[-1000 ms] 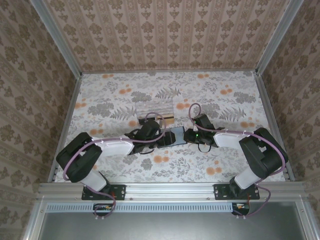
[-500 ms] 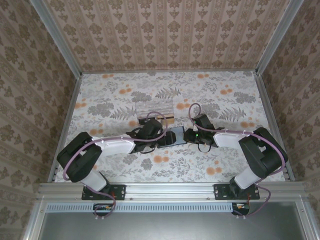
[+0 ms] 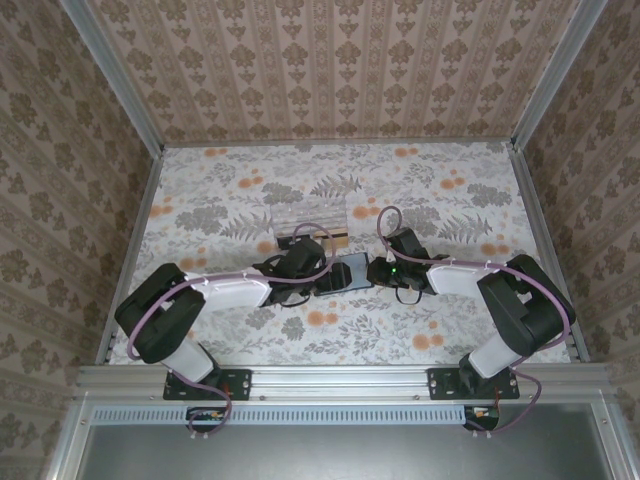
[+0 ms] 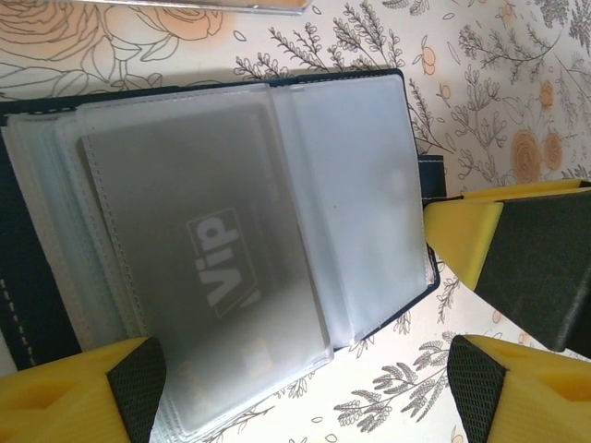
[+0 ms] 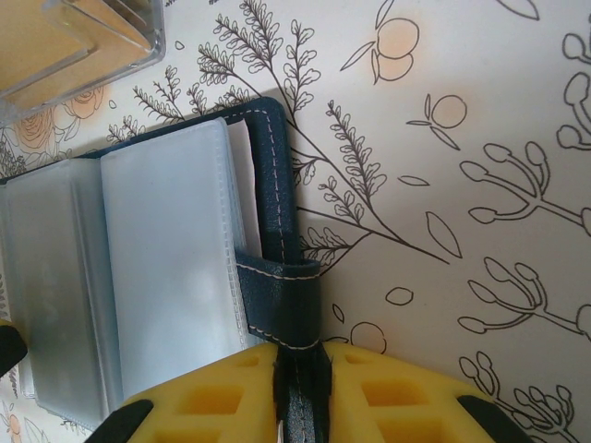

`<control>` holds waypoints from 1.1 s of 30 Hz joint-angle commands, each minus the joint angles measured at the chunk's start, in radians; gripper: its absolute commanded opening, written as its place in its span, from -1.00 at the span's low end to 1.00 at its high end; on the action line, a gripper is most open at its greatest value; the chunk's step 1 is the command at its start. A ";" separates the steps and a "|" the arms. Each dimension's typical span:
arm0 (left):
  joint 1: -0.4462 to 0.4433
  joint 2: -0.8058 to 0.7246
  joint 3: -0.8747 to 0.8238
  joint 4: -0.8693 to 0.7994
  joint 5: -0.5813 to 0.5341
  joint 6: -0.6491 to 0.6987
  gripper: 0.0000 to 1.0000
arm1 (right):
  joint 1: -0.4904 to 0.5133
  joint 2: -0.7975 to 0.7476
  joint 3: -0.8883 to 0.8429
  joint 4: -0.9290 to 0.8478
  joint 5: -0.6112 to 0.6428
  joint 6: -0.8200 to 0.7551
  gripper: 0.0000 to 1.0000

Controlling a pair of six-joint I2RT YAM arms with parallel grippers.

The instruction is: Take the credit cards out of the card holder

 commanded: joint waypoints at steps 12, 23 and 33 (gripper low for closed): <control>-0.007 0.016 0.004 -0.025 -0.007 -0.001 0.67 | 0.024 0.057 -0.024 -0.033 -0.061 0.015 -0.57; -0.007 -0.007 -0.003 -0.052 -0.028 -0.004 0.65 | 0.024 0.059 -0.025 -0.031 -0.061 0.013 -0.57; -0.007 0.041 0.020 -0.037 0.007 -0.006 0.64 | 0.024 0.057 -0.021 -0.035 -0.064 0.014 -0.57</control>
